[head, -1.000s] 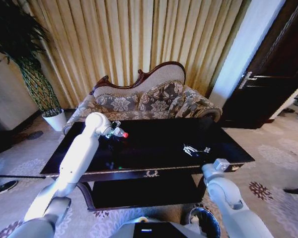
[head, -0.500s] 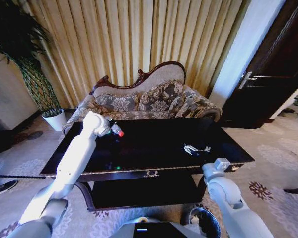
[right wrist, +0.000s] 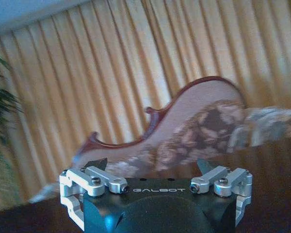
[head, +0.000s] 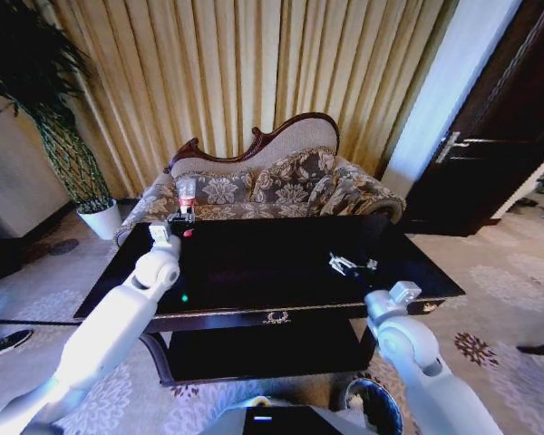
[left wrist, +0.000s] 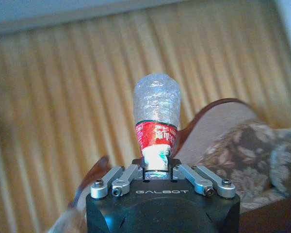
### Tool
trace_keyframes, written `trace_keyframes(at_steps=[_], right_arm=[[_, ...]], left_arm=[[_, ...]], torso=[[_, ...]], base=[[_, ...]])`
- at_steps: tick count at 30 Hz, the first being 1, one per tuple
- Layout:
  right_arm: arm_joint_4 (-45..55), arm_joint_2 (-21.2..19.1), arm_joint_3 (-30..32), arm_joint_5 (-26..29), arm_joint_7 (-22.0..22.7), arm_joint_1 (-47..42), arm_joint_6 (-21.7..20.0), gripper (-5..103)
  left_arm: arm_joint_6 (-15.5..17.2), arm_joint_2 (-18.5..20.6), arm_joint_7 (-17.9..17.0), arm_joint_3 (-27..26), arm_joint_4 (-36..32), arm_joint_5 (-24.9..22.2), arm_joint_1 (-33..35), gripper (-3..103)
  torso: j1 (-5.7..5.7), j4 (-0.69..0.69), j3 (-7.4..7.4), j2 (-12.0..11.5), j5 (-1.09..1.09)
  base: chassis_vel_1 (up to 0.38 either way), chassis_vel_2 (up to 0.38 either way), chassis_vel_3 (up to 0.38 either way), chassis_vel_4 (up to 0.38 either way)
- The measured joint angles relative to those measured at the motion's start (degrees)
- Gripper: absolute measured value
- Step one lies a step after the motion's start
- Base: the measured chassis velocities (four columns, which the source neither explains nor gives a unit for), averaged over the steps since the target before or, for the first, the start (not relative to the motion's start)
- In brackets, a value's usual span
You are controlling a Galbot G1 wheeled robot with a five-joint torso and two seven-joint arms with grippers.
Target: Move to the front of the table and place the trash on the table into the trash bin.
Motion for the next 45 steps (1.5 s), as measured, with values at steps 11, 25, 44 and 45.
trace_keyframes(at_steps=[11, 25, 44, 45], right_arm=[[0.02, -1.31, -6.65, 9.9, 0.02, 7.22, -0.67, 100], [-3.63, -0.06, -13.65, 11.79, -0.18, 15.4, -0.53, 100], [-5.02, 0.44, -15.23, 11.74, -0.35, 20.6, -0.46, 100], [-5.23, 0.49, -15.54, 11.71, -0.42, 21.13, -0.46, 100]], left_arm=[[-3.39, 2.94, 9.88, 5.39, -2.58, 9.23, -1.58, 22], [-1.91, 3.37, 13.23, 20.57, -4.96, 11.41, -14.44, 22], [1.56, 4.09, 12.47, 26.14, -10.66, 8.22, -15.82, 22], [1.68, 4.12, 12.5, 26.28, -10.8, 8.12, -15.76, 22]], torso=[[0.0, 0.0, 0.01, 0.0, 0.0], [0.0, 0.01, 0.01, 0.0, 0.0], [0.0, 0.0, 0.01, -0.01, 0.0], [0.0, 0.01, 0.01, -0.01, 0.0]], base=[[0.0, 0.0, 0.0, 0.0], [0.0, 0.0, 0.0, 0.0], [0.0, 0.0, 0.0, 0.0], [0.0, 0.0, 0.0, 0.0]])
